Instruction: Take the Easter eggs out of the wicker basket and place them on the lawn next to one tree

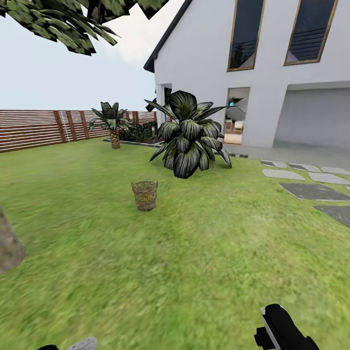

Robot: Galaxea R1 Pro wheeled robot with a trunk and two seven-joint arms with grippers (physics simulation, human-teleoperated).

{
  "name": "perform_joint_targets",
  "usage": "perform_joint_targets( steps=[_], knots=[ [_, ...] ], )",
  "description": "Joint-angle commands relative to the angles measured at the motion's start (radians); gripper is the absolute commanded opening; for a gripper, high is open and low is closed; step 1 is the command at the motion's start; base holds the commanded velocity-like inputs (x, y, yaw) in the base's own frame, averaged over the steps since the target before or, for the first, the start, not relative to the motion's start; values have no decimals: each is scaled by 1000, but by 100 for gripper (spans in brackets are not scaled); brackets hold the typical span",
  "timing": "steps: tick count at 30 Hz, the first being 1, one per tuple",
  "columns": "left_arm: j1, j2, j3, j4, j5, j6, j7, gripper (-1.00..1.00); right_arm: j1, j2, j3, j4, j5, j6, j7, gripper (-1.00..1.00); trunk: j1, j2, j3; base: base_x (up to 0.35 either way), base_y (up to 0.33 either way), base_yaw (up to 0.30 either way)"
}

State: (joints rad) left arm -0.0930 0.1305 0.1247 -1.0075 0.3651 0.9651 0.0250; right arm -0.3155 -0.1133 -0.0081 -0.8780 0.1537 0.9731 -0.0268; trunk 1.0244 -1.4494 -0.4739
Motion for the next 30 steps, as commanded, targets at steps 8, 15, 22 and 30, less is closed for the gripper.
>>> perform_joint_targets(
  steps=[8, 15, 22, 30],
  knots=[
    [-1, -5, 0, 0, -10, 8, 3, 100, -1, 1, 2, 0, 2, 3, -2, 100, 1, -1, -1, 341, 0, 131],
    [-1, -5, 4, 20, -164, 12, 3, 100, -1, 2, 5, 1, 3, 3, -2, 100, 1, -1, -1, 341, -37, 198],
    [-1, -6, 10, 11, -187, 12, 0, 100, -1, 2, 5, 5, 3, 2, -2, 100, 1, -1, -1, 330, -5, 138],
    [-1, -6, 10, 9, -177, 11, 0, 100, -1, 1, 2, 5, 3, 2, -2, 100, 1, -1, -1, 336, 0, 105]
  ],
)
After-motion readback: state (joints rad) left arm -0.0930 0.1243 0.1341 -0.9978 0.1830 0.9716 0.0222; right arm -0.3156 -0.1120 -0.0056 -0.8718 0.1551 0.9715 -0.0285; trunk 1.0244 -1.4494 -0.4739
